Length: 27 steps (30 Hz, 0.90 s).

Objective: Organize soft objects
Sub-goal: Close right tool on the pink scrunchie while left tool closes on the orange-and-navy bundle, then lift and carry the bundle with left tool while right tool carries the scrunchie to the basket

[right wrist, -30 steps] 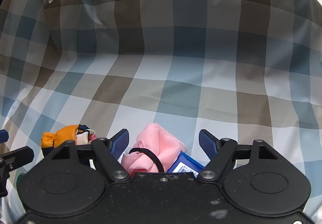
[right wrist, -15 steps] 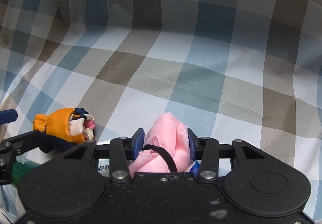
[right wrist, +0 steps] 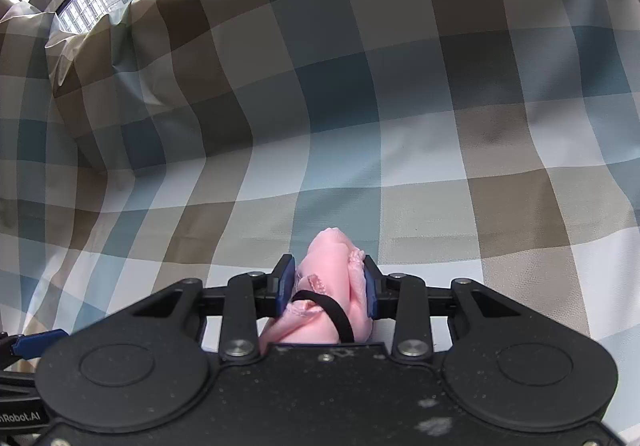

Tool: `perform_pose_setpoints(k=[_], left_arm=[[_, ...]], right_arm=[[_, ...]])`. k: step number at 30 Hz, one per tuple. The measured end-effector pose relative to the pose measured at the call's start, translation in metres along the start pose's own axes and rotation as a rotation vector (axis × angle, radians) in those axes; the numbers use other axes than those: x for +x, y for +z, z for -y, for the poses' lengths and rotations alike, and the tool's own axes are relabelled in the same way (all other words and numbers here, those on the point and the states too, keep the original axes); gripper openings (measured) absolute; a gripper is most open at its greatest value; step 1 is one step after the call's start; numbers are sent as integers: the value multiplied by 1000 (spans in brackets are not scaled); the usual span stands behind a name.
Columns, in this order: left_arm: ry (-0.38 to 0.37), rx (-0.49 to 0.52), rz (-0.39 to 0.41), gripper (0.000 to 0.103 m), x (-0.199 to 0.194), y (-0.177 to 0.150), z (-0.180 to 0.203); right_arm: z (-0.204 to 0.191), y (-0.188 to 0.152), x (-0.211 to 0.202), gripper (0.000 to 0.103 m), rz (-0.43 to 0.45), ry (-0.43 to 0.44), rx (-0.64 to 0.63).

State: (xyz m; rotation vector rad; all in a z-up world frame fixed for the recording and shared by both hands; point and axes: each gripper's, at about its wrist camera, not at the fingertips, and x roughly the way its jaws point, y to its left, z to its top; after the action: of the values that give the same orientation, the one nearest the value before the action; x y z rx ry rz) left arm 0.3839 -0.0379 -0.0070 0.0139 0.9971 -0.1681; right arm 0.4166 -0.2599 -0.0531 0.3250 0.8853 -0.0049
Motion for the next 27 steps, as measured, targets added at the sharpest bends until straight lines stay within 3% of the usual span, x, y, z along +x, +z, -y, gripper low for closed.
perform_pose_setpoints(k=[10, 23, 27], left_arm=[[16, 9, -28, 80, 16, 2, 15], [0, -43, -82, 82, 38, 5, 8], [-26, -74, -86, 72, 40, 5, 4]], right_arm=[[-14, -12, -15, 32, 129, -90, -72], [-15, -13, -19, 32, 159, -92, -74], [-15, -13, -20, 32, 161, -93, -71]])
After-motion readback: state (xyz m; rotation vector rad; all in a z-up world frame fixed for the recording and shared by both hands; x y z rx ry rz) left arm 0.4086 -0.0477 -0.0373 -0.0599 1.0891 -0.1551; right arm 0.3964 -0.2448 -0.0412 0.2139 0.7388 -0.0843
